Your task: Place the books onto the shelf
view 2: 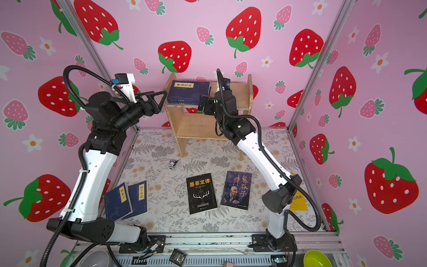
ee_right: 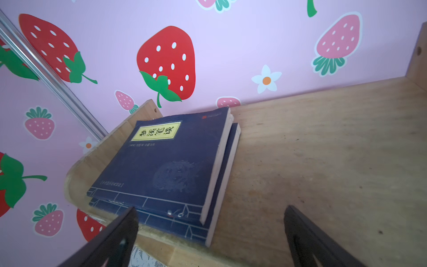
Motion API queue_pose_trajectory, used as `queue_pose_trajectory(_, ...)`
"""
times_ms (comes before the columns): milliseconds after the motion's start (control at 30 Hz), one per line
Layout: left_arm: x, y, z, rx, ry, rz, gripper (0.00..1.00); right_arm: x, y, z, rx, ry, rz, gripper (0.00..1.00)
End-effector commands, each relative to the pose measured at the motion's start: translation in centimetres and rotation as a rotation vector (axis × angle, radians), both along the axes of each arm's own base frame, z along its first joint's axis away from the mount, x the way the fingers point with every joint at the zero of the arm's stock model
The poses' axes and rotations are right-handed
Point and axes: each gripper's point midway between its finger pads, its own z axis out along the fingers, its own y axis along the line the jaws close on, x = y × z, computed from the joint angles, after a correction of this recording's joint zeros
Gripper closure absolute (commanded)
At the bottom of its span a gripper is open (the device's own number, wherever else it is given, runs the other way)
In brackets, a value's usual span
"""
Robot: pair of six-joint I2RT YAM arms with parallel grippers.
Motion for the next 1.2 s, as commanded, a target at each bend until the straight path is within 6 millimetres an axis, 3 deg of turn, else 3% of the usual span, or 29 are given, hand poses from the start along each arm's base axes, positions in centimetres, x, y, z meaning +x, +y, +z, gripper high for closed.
queue_pose_trajectory(0,3.7,1.5,-3.2,0.006,0.105,0.06,0.08,-0.9,0.7,3.1,0.009,-0.096,0.026,0.0)
queue_pose_trajectory(200,6.3,1.6,-3.7,-0.023,0.131,0.036,0.08,-0.6,2.2,2.1,-0.067,-0.105,0.02,0.0)
queue_pose_trajectory(400,7.6,-0.2,-4.3,-0.08,0.145,-0.084,0.08,0.3,2.5,1.4,-0.12,-0.108,-0.018,0.0)
queue_pose_trajectory(600,6.7,-3.4,-4.8,-0.082,0.138,-0.218,0.08,0.7,1.5,-0.2,-0.179,-0.044,-0.042,0.0)
queue_pose_trajectory(933,3.7,-8.2,-4.1,-0.069,0.112,-0.353,0.08,0.9,-1.5,-0.3,-0.142,0.039,-0.057,0.0)
queue_pose_trajectory(1167,2.9,-9.3,-3.5,-0.108,0.116,-0.41,0.08,1.1,-1.2,-0.3,-0.147,0.027,0.011,0.0)
